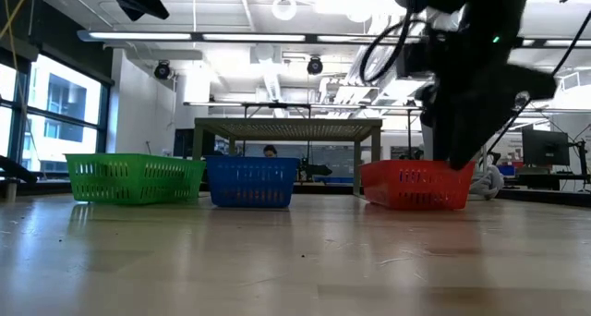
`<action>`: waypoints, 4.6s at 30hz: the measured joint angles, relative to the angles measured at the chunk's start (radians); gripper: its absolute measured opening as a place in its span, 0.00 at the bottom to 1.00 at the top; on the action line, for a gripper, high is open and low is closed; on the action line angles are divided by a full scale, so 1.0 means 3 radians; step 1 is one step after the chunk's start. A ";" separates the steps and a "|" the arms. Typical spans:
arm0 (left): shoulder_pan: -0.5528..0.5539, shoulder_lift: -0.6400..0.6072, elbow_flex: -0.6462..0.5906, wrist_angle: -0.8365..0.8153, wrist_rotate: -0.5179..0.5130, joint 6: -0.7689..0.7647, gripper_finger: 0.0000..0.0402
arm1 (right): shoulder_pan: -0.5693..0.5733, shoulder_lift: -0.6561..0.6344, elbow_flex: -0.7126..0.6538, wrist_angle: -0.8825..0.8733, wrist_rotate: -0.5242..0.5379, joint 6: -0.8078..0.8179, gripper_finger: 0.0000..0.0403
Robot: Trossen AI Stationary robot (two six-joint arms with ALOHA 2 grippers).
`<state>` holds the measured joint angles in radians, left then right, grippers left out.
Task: Pick & Place Office Desk Supplies
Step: Put the red bin on the shelf, then put the green bin on the shelf
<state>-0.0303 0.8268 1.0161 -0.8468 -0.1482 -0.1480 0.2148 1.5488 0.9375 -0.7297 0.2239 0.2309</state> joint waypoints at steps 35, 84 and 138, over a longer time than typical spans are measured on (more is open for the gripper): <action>0.0000 0.0400 0.0003 0.0086 -0.0011 -0.0058 0.00 | 0.0161 0.0111 0.0417 -0.0573 0.0147 -0.0107 0.01; -0.0126 0.0511 0.0001 0.0082 -0.0014 -0.0844 0.00 | -0.1723 0.0706 0.2313 -0.1011 -0.0045 -0.1898 0.01; -0.1295 0.1570 -0.0003 -0.0841 -0.0387 -0.0906 0.46 | 0.0838 0.0502 0.2085 -0.0905 0.0960 0.1060 0.48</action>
<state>-0.4188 1.2979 1.0153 -1.0992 -0.2642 -0.4198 0.4661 1.6993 1.5630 -1.0011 0.5119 0.5489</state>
